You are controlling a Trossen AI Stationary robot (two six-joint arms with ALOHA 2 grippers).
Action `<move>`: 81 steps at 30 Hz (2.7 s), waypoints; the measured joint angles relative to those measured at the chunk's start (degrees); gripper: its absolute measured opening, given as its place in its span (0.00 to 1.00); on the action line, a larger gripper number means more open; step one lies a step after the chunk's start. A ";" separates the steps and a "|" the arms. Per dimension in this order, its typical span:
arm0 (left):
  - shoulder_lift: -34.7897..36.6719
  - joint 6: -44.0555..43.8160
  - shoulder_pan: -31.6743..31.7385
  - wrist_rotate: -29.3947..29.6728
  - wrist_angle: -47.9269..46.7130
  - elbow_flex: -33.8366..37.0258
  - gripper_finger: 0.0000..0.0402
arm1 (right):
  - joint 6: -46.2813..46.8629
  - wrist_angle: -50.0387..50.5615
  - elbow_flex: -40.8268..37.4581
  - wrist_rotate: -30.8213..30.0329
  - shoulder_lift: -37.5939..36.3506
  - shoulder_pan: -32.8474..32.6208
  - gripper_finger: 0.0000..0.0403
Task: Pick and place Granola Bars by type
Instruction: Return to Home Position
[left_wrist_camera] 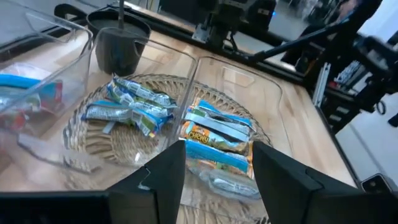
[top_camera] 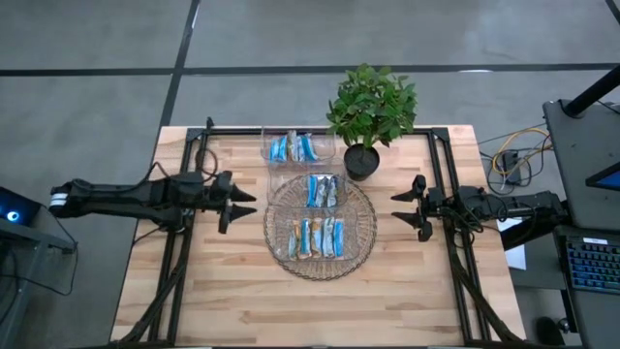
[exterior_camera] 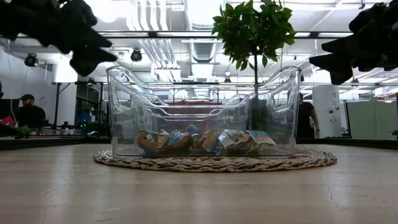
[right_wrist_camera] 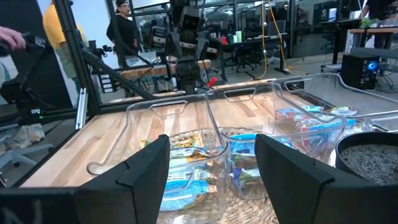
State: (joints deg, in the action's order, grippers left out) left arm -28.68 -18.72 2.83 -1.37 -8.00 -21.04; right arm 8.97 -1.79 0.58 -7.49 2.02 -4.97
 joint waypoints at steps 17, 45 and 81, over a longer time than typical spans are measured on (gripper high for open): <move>18.82 -2.38 -0.17 3.11 -1.12 13.08 0.42 | 0.00 0.00 0.00 0.00 0.00 0.00 0.56; 28.67 2.12 -0.31 3.66 -0.27 17.53 0.42 | 0.00 -0.01 0.00 -0.01 -0.03 0.00 0.56; 26.70 1.57 -0.28 10.91 6.79 19.19 0.42 | 0.00 -0.01 0.00 0.00 -0.04 0.00 0.56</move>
State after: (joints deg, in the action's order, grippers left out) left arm -1.98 -17.15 2.55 9.54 -1.21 -1.85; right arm 8.97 -1.80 0.58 -7.49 1.98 -4.97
